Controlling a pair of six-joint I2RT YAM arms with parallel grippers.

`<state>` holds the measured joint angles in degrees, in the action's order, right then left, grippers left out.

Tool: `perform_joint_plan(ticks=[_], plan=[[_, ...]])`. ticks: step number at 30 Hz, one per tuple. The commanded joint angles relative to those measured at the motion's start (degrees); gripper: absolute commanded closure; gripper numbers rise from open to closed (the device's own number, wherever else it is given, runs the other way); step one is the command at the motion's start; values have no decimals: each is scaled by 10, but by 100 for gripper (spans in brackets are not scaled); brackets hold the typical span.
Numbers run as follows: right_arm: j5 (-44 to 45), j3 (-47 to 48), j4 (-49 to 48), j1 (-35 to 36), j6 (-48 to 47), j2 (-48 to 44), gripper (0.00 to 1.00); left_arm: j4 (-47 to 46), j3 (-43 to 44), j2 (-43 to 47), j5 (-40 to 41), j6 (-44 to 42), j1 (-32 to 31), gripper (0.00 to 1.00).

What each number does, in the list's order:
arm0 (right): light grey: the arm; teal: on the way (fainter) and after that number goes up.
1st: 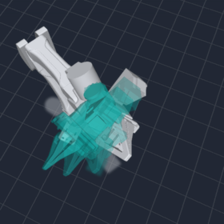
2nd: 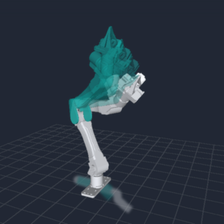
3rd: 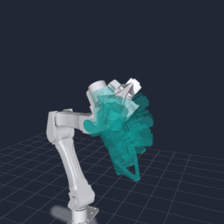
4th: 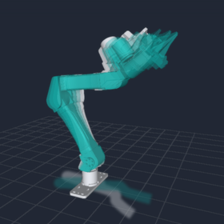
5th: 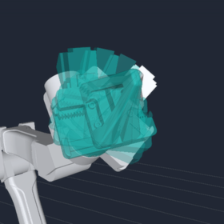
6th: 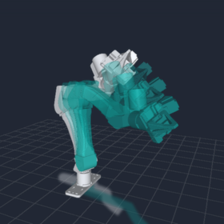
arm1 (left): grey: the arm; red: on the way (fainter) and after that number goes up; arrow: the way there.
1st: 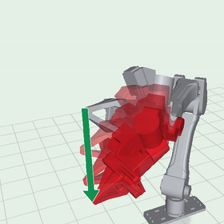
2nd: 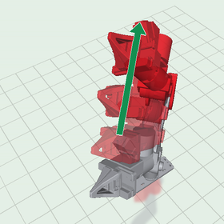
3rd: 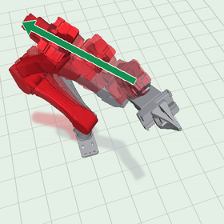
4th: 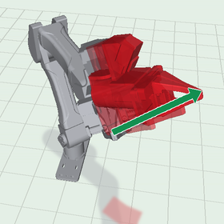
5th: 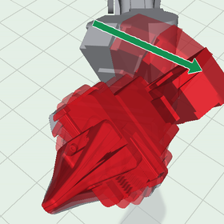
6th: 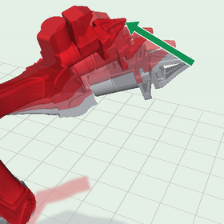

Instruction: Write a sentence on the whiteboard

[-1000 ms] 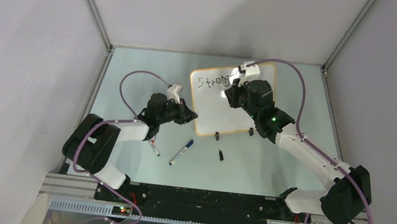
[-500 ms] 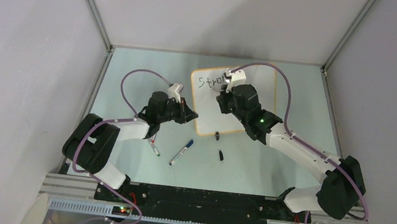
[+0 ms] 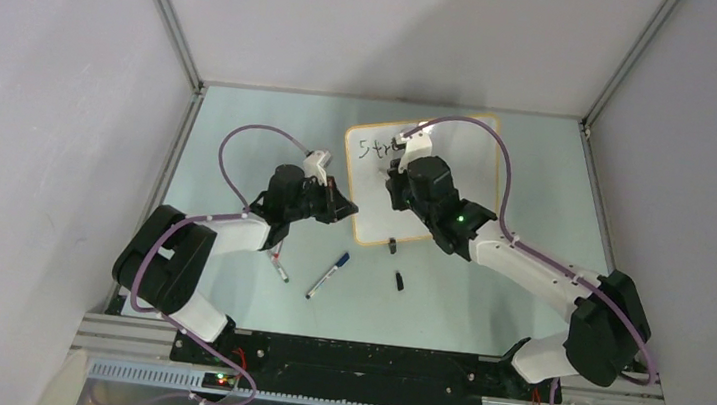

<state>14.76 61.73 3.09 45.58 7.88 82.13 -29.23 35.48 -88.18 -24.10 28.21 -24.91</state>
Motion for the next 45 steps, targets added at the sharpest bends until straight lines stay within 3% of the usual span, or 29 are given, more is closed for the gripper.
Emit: perform_joint_plan(ticks=[1, 45], plan=[[28, 19, -17, 1, -8, 7, 100, 16, 18, -4, 30, -24, -7, 100], [101, 66, 40, -14, 2, 49, 100, 27, 21, 0, 35, -32, -13, 100]])
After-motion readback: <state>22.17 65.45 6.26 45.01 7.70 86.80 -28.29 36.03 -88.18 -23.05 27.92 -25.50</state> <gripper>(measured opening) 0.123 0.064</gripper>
